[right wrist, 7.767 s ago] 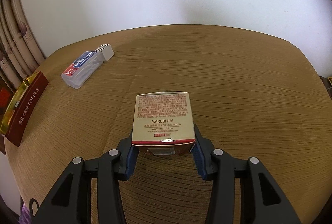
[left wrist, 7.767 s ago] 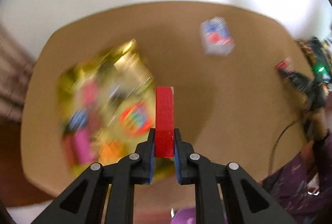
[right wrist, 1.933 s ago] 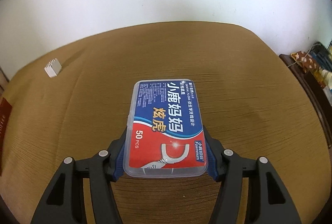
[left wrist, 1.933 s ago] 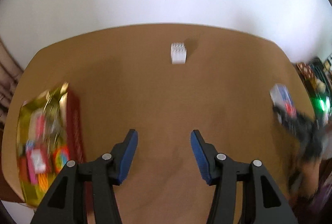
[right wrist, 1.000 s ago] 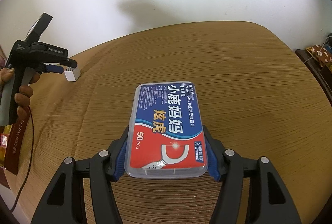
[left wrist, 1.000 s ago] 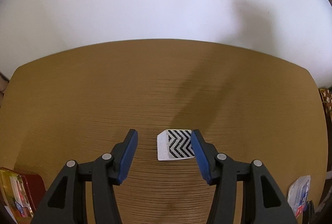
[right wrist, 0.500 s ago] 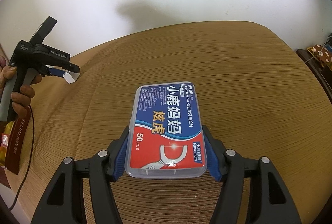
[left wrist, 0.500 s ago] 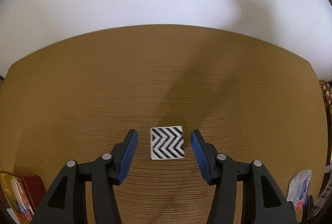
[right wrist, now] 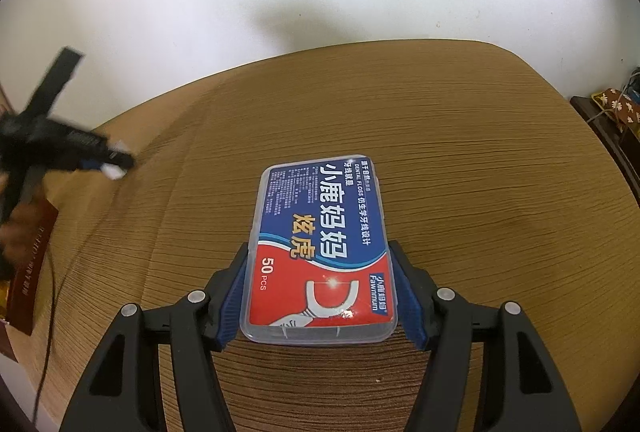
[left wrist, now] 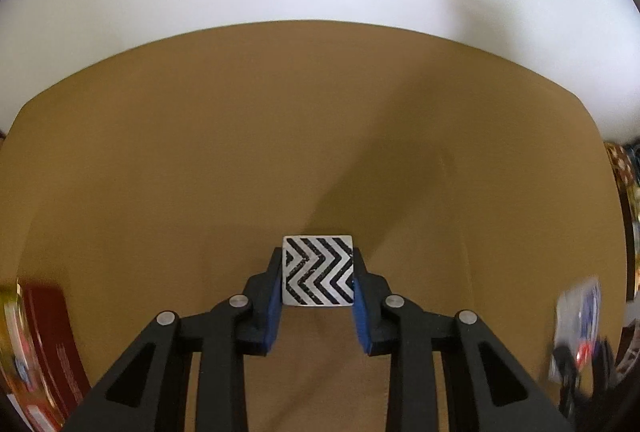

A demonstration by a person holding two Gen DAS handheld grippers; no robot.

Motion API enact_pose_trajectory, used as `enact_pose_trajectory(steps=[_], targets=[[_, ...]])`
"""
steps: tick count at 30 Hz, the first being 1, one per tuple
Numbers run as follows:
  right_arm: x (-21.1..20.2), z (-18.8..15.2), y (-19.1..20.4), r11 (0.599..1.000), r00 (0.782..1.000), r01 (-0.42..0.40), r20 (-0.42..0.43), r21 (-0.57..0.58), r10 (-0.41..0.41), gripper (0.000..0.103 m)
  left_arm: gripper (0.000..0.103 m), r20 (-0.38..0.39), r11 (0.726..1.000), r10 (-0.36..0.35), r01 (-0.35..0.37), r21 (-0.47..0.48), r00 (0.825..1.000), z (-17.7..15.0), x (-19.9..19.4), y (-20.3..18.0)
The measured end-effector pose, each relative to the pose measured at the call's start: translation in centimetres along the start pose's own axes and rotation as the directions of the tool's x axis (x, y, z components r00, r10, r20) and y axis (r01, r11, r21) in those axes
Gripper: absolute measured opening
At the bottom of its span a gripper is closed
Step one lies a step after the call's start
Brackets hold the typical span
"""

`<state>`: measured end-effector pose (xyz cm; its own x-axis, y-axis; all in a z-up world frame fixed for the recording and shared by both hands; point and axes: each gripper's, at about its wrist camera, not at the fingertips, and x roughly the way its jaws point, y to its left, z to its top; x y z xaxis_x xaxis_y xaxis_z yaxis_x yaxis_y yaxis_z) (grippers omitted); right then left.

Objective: Organize rigid objects
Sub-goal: 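Grasp the black-and-white chevron block with left gripper while right gripper holds the toothpick box, then carry the chevron block into the tin tray and open the left gripper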

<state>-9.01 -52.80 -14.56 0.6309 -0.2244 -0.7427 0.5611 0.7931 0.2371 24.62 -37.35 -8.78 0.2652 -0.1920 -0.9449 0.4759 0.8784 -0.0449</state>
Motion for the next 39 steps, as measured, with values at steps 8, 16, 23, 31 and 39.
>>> enact_pose_trajectory(steps=[8, 16, 23, 31, 39], targets=[[0.4, 0.0, 1.1, 0.999, 0.999, 0.039, -0.008, -0.031, -0.04, 0.062, 0.03, 0.084, 1.0, 0.013, -0.015, 0.024, 0.996, -10.5, -7.1, -0.7], [0.7, -0.3, 2.6, 0.994, 0.996, 0.089, -0.017, -0.07, -0.09, 0.062, 0.029, 0.157, 0.995, 0.099, -0.099, -0.008, 0.983, -18.4, -12.6, 1.7], [0.9, -0.8, 3.9, 0.987, 0.991, 0.127, -0.021, -0.097, -0.13, 0.062, 0.03, 0.255, 0.977, 0.214, -0.201, -0.074, 0.943, -22.7, -16.6, 5.5], [1.2, -0.8, 5.5, 0.98, 0.986, 0.163, -0.021, -0.117, -0.166, 0.063, 0.03, 0.277, 0.947, 0.302, -0.253, -0.199, 0.912, -24.8, -19.5, 13.7], [1.6, -0.4, 6.5, 0.976, 0.983, 0.176, -0.022, -0.125, -0.181, 0.063, 0.03, 0.224, 0.912, 0.351, -0.278, -0.301, 0.909, -24.6, -16.1, 19.5]])
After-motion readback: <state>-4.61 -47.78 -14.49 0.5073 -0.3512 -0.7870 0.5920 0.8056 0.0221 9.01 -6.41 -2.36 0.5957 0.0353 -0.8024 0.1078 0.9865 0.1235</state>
